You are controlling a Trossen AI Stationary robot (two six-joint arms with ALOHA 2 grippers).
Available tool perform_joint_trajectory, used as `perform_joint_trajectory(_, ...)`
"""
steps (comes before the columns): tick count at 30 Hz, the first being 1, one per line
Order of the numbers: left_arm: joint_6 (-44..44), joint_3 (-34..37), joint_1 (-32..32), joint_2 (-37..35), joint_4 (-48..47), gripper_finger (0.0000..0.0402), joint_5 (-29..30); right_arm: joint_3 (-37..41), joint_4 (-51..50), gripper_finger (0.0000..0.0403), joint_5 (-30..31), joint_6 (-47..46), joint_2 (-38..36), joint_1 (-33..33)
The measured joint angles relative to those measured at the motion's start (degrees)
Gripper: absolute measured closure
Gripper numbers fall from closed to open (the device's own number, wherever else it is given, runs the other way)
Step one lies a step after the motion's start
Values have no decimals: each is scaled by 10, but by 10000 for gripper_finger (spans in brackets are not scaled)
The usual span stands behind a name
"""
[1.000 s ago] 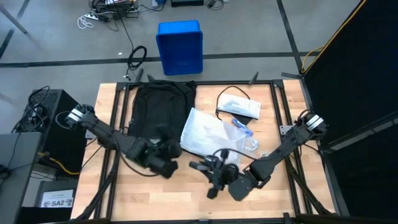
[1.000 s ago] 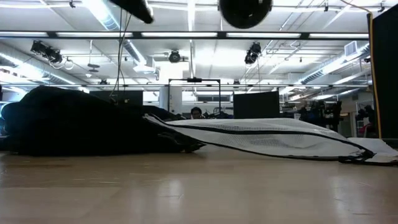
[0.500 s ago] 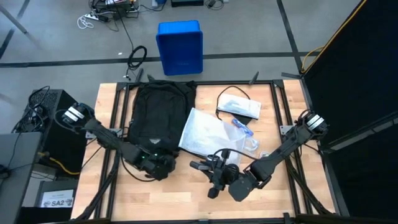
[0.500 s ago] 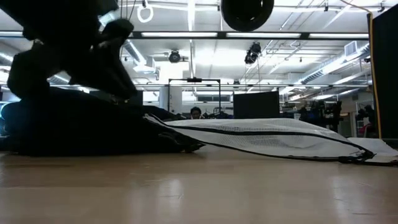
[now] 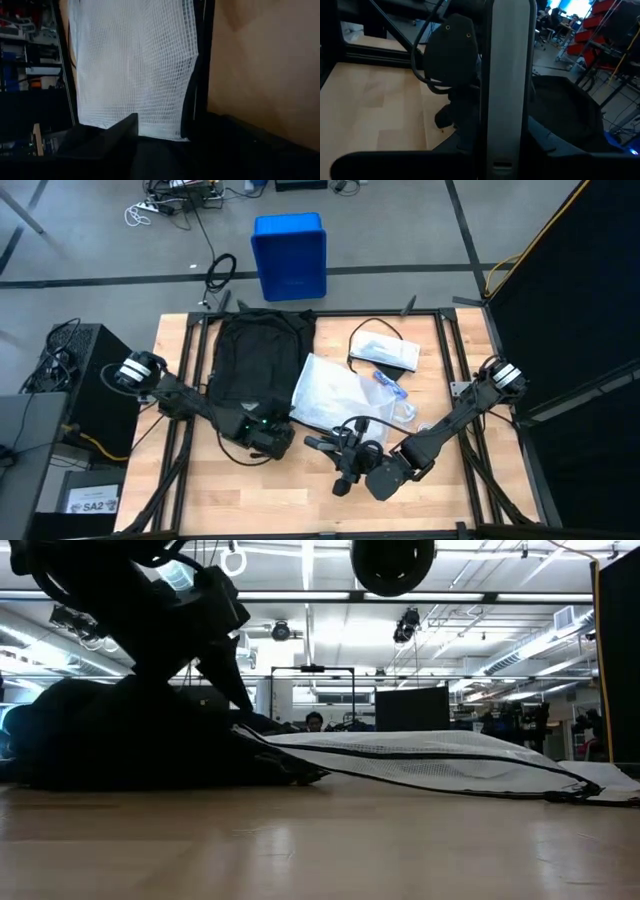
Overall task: Unpack backpack
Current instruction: Put the mini fan into the zip bag
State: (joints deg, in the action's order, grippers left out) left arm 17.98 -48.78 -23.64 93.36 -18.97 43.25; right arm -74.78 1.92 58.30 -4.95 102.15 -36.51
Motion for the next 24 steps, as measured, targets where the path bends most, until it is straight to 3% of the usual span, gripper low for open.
perform_joint_trajectory(4, 20, 0, 19, 24, 11, 135, -2, 0, 0, 341, -1, -4, 0, 0)
perform_joint_trajectory(10, 45, 1, 25, 35, 63, 178, -5, 0, -3, 341, -13, -12, 0, 0)
perform_joint_trajectory(13, 42, 1, 26, 35, 71, 223, 7, 0, -5, 341, -15, -14, 0, 0)
perform_joint_trajectory(20, 2, -28, 26, 35, 22, 383, 11, 0, -3, 341, -15, -19, 0, -4)
perform_joint_trajectory(24, -77, -93, 24, 35, -76, 398, 14, 0, -3, 341, -15, -19, -1, -13)
